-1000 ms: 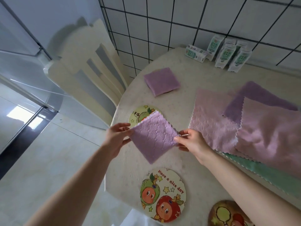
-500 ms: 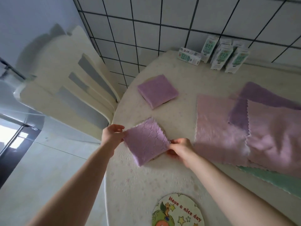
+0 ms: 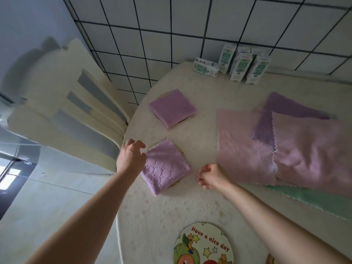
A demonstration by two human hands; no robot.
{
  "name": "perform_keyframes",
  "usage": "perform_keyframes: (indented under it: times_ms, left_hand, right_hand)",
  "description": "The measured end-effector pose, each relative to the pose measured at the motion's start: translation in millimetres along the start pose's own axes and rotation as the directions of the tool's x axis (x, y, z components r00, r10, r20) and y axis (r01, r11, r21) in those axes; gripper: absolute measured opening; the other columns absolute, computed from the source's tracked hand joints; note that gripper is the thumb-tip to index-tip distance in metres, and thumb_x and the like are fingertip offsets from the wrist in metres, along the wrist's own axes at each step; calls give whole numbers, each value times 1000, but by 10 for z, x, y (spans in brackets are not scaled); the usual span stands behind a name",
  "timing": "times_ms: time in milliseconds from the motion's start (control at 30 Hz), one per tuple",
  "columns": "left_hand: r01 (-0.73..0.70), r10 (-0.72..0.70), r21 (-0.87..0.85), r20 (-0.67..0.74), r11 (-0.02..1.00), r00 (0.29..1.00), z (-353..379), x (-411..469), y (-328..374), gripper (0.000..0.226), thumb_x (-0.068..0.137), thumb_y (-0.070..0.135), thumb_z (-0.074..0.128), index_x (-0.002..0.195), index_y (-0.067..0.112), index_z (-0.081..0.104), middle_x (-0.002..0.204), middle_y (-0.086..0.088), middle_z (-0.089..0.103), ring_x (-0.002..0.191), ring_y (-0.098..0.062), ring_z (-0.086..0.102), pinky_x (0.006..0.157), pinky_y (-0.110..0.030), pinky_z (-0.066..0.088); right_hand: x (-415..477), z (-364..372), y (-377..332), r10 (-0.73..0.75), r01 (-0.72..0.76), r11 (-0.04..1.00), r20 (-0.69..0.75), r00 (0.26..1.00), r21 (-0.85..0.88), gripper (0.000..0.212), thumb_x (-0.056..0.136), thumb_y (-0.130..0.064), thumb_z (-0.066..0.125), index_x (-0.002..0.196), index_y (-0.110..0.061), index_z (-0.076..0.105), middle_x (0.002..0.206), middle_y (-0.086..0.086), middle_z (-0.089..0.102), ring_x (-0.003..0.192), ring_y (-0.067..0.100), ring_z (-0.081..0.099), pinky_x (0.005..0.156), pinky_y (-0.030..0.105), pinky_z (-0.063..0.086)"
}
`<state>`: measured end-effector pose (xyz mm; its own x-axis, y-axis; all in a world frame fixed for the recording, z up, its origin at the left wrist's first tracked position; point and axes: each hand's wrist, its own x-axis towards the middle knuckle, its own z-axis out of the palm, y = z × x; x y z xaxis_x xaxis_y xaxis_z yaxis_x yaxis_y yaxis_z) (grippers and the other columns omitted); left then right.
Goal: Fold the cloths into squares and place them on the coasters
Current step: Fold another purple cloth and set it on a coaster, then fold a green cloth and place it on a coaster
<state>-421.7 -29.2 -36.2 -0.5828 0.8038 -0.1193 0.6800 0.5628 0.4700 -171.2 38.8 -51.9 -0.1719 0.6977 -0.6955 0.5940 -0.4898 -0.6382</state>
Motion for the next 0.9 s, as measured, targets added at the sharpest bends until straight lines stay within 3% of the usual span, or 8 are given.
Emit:
perform_keyframes:
  times_ms: [200,367,433,600,733,800,900]
  left_hand:
    - [-166,166,33,20,986,986,150,-166,543,28,79,6,62,104,18,69,110,-2,58,104,-24,55,72,-35,50]
    - [-264,263,17,73,964,962,413,-415,1052,27,78,6,59,102,15,69,108,-4,58,105,-25,54,79,-36,51]
    - [-302,299,14,97,953,949,556,-546,1291,28,77,8,60,102,16,68,108,-4,58,106,-25,54,79,-37,52]
    - [-362,359,7,100,932,928,1013,-940,1951,29,77,10,61,104,18,67,107,-2,59,105,-24,54,77,-37,52]
    - [-400,394,25,129,916,910,1399,-1236,2497,31,80,9,59,109,18,66,112,1,59,110,-20,52,73,-36,53]
    - [-489,480,34,142,872,866,1587,-1359,2749,32,80,5,61,109,16,66,110,-1,60,107,-22,54,70,-39,55]
    - [-688,675,91,136,720,725,1846,-1553,3077,33,74,-2,59,102,13,67,101,-3,63,93,-25,59,67,-38,56]
  right_hand:
    - [-127,-604,223,-92,86,986,-35,995,-142,15,80,-15,55,67,-14,61,69,10,70,58,23,62,55,31,49]
    - [-143,-1225,533,-129,110,974,-89,988,-198,11,66,-21,53,62,-14,61,64,8,69,63,29,65,58,37,50]
    - [-147,-1492,668,-149,121,962,-100,984,-246,10,69,-17,55,63,-14,62,61,4,67,66,28,64,64,38,52]
    - [-199,-2204,997,-229,150,890,-137,964,-430,13,81,-21,61,79,-9,65,81,11,71,85,32,66,71,31,48]
    - [-233,-2809,1228,-360,233,787,-118,926,-571,11,80,-12,61,89,-12,67,91,10,72,92,28,66,73,29,46]
    - [-218,-3082,1372,-423,279,746,-106,900,-605,14,78,-7,61,89,-13,66,89,9,72,89,29,66,73,30,47]
    - [-186,-3409,1564,-494,318,663,-77,866,-678,8,78,-6,59,80,-13,57,83,9,66,83,32,63,68,36,47]
